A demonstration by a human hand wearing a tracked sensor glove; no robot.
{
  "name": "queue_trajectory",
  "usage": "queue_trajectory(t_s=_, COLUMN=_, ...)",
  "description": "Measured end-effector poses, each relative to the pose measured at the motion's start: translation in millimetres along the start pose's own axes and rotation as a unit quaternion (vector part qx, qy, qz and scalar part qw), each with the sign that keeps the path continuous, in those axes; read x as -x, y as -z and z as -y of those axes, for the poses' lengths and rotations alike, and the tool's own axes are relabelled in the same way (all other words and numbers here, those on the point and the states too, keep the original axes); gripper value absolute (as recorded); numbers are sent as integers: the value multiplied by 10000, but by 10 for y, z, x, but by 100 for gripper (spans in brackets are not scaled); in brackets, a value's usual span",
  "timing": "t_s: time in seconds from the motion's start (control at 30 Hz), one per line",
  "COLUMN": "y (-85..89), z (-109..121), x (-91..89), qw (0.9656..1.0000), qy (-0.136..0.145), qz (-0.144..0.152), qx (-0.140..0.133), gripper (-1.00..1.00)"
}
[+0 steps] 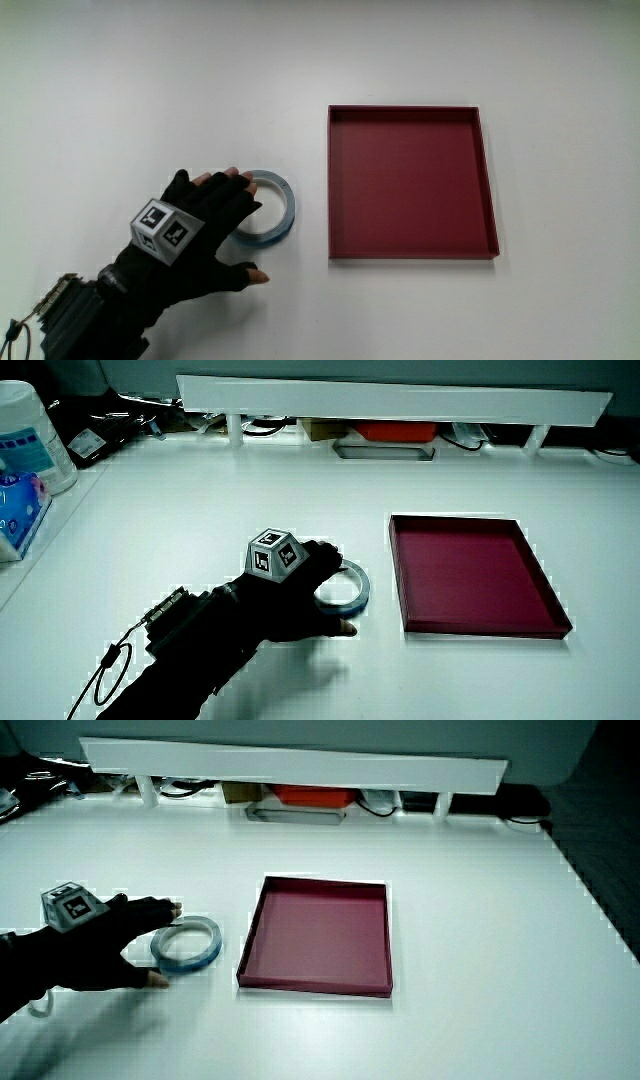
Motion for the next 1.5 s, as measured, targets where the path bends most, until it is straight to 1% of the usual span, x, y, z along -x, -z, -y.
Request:
queue_trajectory(t_s=0.07, y=152, z=-63, x=84, qw=9992, qy=-251, qz=211, qx=226, gripper=0)
queue_trajectory(t_s=0.1, y=209, z=-102, x=109, qw=9991, qy=-152, qz=356, qx=193, gripper=0)
queue_trajectory(t_s=0.13, y=235, z=-135, x=108, qw=9982, qy=-316, qz=348, qx=385, gripper=0)
queue_trajectory(t_s=0.17, y=165, z=-185, x=14, qw=9977, qy=-387, qz=-13, qx=556, gripper=0)
queue_trajectory(t_s=0.2, y=95, z=-236, x=-81, qw=9956, qy=-457, qz=-373, qx=726, gripper=0)
queue_trajectory(t_s=0.23, y=138, z=-246, x=-59, qw=9957, qy=-522, qz=-275, qx=717, gripper=0)
queue_trajectory(t_s=0.27, y=221, z=-254, x=7, qw=9958, qy=-561, qz=-72, qx=725, gripper=0)
queue_trajectory(t_s=0.3, y=242, z=-280, x=10, qw=9959, qy=-541, qz=-29, qx=721, gripper=0)
queue_trajectory(t_s=0.33, y=241, z=-308, x=-9, qw=9955, qy=-540, qz=-127, qx=765, gripper=0)
queue_trajectory(t_s=0.4, y=338, z=-348, x=44, qw=9959, qy=-524, qz=-10, qx=741, gripper=0)
queue_trajectory(t_s=0.43, y=387, z=-371, x=62, qw=9958, qy=-505, qz=-68, qx=761, gripper=0)
queue_trajectory(t_s=0.5, y=390, z=-423, x=33, qw=9950, qy=-498, qz=-235, qx=832, gripper=0)
queue_trajectory(t_s=0.53, y=447, z=-440, x=63, qw=9943, qy=-572, qz=-243, qx=867, gripper=0)
queue_trajectory(t_s=0.57, y=499, z=-453, x=93, qw=9920, qy=-698, qz=-244, qx=1019, gripper=0)
queue_trajectory(t_s=0.6, y=498, z=-471, x=83, qw=9930, qy=-621, qz=-335, qx=948, gripper=0)
queue_trajectory(t_s=0.63, y=521, z=-483, x=92, qw=9918, qy=-666, qz=-341, qx=1039, gripper=0)
queue_trajectory(t_s=0.67, y=547, z=-495, x=104, qw=9914, qy=-672, qz=-411, qx=1041, gripper=0)
queue_trajectory(t_s=0.7, y=554, z=-510, x=104, qw=9904, qy=-719, qz=-417, qx=1104, gripper=0)
queue_trajectory(t_s=0.73, y=613, z=-516, x=149, qw=9914, qy=-688, qz=-355, qx=1058, gripper=3)
queue_trajectory(t_s=0.77, y=607, z=-530, x=131, qw=9907, qy=-696, qz=-471, qx=1070, gripper=6)
queue_trajectory(t_s=0.83, y=614, z=-550, x=130, qw=9906, qy=-701, qz=-467, qx=1078, gripper=12)
queue_trajectory(t_s=0.87, y=628, z=-555, x=125, qw=9904, qy=-687, qz=-569, qx=1059, gripper=16)
queue_trajectory(t_s=0.9, y=652, z=-560, x=136, qw=9903, qy=-709, qz=-540, qx=1070, gripper=19)
queue_trajectory(t_s=1.0, y=642, z=-572, x=129, qw=9897, qy=-682, qz=-653, qx=1075, gripper=28)
queue_trajectory(t_s=1.03, y=681, z=-568, x=165, qw=9893, qy=-741, qz=-559, qx=1129, gripper=31)
queue_trajectory(t_s=1.07, y=666, z=-569, x=151, qw=9889, qy=-772, qz=-563, qx=1139, gripper=34)
queue_trajectory(t_s=1.1, y=674, z=-573, x=154, qw=9897, qy=-714, qz=-629, qx=1073, gripper=38)
queue_trajectory(t_s=1.13, y=681, z=-577, x=159, qw=9894, qy=-744, qz=-556, qx=1118, gripper=41)
queue_trajectory(t_s=1.17, y=681, z=-580, x=157, qw=9892, qy=-756, qz=-605, qx=1099, gripper=44)
queue_trajectory(t_s=1.23, y=706, z=-581, x=168, qw=9892, qy=-755, qz=-588, qx=1114, gripper=50)
queue_trajectory(t_s=1.27, y=675, z=-579, x=135, qw=9898, qy=-659, qz=-731, qx=1028, gripper=53)
queue_trajectory(t_s=1.3, y=692, z=-572, x=141, qw=9909, qy=-597, qz=-758, qx=942, gripper=56)
queue_trajectory(t_s=1.33, y=670, z=-568, x=123, qw=9911, qy=-617, qz=-751, qx=905, gripper=59)
queue_trajectory(t_s=1.37, y=684, z=-560, x=129, qw=9919, qy=-588, qz=-747, qx=845, gripper=63)
queue_trajectory(t_s=1.4, y=680, z=-563, x=112, qw=9917, qy=-532, qz=-773, qx=880, gripper=66)
queue_trajectory(t_s=1.5, y=646, z=-552, x=57, qw=9935, qy=-382, qz=-864, qx=630, gripper=75)
